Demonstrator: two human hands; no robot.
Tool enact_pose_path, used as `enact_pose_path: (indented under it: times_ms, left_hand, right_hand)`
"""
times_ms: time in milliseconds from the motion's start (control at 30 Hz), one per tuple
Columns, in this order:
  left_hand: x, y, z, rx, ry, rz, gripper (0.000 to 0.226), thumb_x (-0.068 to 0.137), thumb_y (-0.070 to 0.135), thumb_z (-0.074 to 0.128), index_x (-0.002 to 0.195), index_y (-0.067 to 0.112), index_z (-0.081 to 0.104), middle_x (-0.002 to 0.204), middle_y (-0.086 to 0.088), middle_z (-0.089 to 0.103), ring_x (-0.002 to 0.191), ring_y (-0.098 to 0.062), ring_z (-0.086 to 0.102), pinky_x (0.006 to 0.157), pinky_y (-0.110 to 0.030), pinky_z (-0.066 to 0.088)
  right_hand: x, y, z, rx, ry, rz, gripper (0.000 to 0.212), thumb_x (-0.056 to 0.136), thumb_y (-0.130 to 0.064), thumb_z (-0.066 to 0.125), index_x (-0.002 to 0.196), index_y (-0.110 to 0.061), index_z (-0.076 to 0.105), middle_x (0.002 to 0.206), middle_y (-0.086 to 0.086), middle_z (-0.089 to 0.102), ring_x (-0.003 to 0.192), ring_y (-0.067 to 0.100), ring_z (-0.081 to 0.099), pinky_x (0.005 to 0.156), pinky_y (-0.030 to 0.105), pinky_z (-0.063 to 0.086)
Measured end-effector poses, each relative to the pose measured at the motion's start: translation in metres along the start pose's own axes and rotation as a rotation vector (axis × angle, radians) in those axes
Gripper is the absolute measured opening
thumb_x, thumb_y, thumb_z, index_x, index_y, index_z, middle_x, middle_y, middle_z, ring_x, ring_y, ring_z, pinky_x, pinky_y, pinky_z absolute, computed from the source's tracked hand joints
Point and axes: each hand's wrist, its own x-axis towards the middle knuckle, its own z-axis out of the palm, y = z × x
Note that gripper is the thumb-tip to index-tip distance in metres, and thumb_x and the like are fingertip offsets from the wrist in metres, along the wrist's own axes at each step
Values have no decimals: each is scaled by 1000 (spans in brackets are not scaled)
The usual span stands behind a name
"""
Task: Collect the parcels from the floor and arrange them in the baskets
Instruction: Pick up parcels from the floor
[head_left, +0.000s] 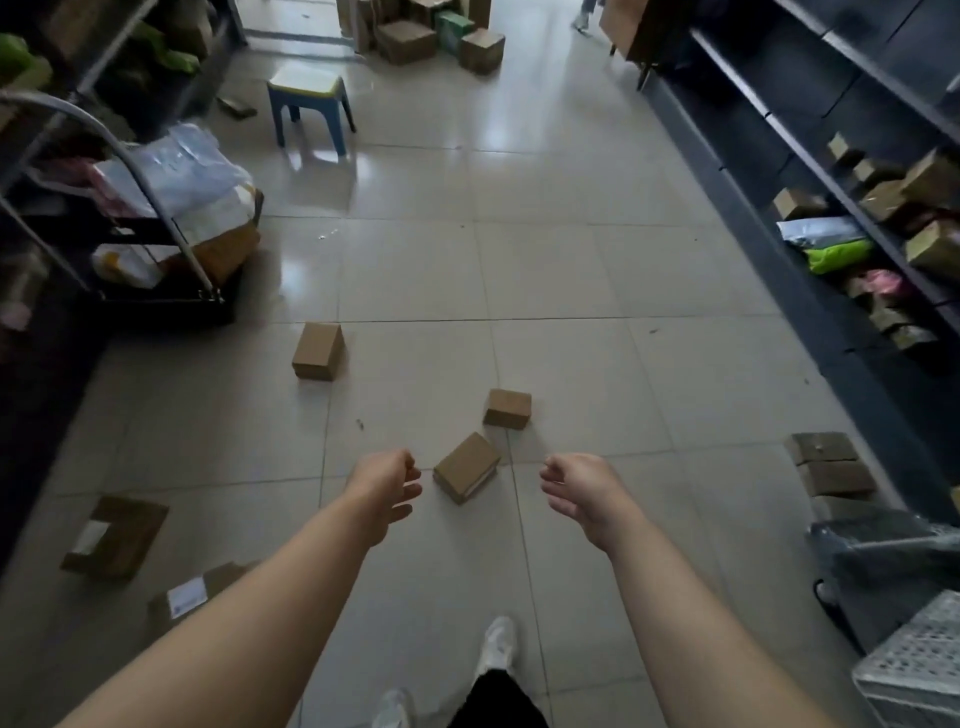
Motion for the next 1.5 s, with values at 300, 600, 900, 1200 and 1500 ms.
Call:
enact_pose_path:
  times_ms: [300,600,900,1200,1500]
  left_hand:
    - [175,40,76,-76,94,-160,15,96,14,43,85,12,54,94,-5,58,79,-19,57,85,-36,42]
    - [392,-6,129,-127,183,-325,15,98,15,42,100,5,54,106,-13,59,99,-27,57,85,-38,45]
    - [573,-112,135,-134,176,-470,34,97,13,40,64,14,30,58,-1,18,46,-16,20,33,-16,31]
    - [670,-188,131,-146,173,-563,42,101,22,39,138,2,43,73,-11,40,66,-23,43,97,-39,44]
    - [680,-155,125,-329,385,-320,22,98,25,35,89,15,52,96,-10,61,84,-23,58,70,-34,49]
  right_hand:
    - [217,-41,-9,-121,-29,120,22,89,-5,46,72,-20,47,68,5,39,56,15,32,54,24,24]
    - [442,11,34,-309,-60,215,20,95,-10,46,85,-10,64,73,4,49,69,18,41,59,26,32]
    - [604,123,103,-414,-73,191,33,100,-10,43,124,7,58,134,21,57,125,34,51,103,39,40]
    - [705,195,142,-501,-97,197,45,104,-21,39,144,-1,41,148,16,43,133,30,43,111,41,36]
    - [714,174,153,-230,-10,124,23,81,-37,45,76,-24,64,84,-5,57,78,15,49,66,31,39]
